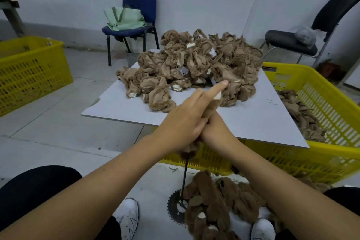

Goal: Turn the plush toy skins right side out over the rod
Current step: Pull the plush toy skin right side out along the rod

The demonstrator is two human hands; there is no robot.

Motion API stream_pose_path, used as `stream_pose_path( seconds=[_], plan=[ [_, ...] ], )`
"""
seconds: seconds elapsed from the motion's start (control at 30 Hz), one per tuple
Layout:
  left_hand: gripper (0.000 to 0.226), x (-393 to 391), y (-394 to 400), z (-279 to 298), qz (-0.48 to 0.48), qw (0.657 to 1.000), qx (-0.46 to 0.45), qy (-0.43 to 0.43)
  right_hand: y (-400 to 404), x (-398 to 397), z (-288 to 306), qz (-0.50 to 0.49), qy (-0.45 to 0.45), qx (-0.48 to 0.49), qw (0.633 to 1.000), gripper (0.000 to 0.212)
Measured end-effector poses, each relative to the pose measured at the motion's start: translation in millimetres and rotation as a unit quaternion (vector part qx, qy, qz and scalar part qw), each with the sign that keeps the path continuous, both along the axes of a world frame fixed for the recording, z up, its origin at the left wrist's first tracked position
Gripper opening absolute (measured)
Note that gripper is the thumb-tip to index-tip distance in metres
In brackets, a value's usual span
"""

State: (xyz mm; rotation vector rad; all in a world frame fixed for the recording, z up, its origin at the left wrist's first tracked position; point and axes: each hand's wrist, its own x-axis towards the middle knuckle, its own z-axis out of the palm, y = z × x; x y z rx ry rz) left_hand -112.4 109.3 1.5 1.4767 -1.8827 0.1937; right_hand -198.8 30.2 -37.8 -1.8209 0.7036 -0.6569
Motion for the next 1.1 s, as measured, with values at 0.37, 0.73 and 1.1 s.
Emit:
stream_pose_path(
  seconds=[0.37, 0.73, 1.1],
  plan=[
    [0.053, -2, 17, -43, 0.230, 0.919, 0.013, 0.320, 8, -4, -7, -0.043, -0.125, 0.232, 0.964, 0.032],
    [0.025, -11, 10, -26, 0.150, 0.983, -0.077, 0.075, 9, -5, -12, 0.010, -0.184, 0.233, 0.955, 0.019],
    [0.062, 1, 17, -48, 0.178, 0.958, -0.122, -0.188, -7, -31, 12, -0.059, -0.120, -0.239, 0.962, 0.075]
  ],
)
